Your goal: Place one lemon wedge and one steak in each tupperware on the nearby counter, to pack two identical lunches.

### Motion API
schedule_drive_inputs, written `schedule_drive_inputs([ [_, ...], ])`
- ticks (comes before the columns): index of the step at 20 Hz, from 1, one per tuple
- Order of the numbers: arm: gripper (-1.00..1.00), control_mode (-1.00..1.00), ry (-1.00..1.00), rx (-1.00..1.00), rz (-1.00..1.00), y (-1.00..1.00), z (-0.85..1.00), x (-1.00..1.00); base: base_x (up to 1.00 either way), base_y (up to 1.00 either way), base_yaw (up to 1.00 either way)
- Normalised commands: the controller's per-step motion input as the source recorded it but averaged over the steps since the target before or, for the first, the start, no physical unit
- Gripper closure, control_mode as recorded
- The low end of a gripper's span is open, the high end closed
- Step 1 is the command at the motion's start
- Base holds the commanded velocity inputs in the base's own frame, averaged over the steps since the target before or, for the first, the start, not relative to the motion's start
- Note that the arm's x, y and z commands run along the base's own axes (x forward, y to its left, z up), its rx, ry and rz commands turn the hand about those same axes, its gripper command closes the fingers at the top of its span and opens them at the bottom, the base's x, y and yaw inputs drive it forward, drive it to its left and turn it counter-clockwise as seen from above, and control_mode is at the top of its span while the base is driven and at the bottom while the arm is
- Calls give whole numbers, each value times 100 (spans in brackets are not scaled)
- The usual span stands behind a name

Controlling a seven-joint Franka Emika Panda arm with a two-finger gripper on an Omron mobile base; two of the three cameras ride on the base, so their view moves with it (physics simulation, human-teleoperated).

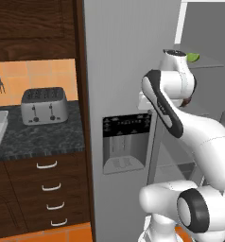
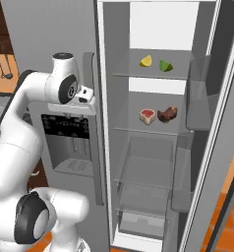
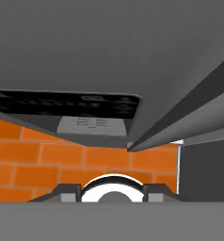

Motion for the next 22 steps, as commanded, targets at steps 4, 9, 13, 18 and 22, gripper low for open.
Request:
schedule_drive_inputs([
  [4, -100, -100, -9, 4, -1, -45, -11, -36, 0, 0, 0],
  [9, -100, -100, -19, 1, -1, -97, -44, -72, 0, 0, 0],
  [13, -100, -100, 0, -7, 0, -91, -46, -15, 0, 0, 0],
  [18, -100, -100, -13, -10, 4, -87, -10, 18, 0, 0, 0],
  [22, -100, -100, 0, -3, 0, -49, 0, 81, 0, 0, 0],
])
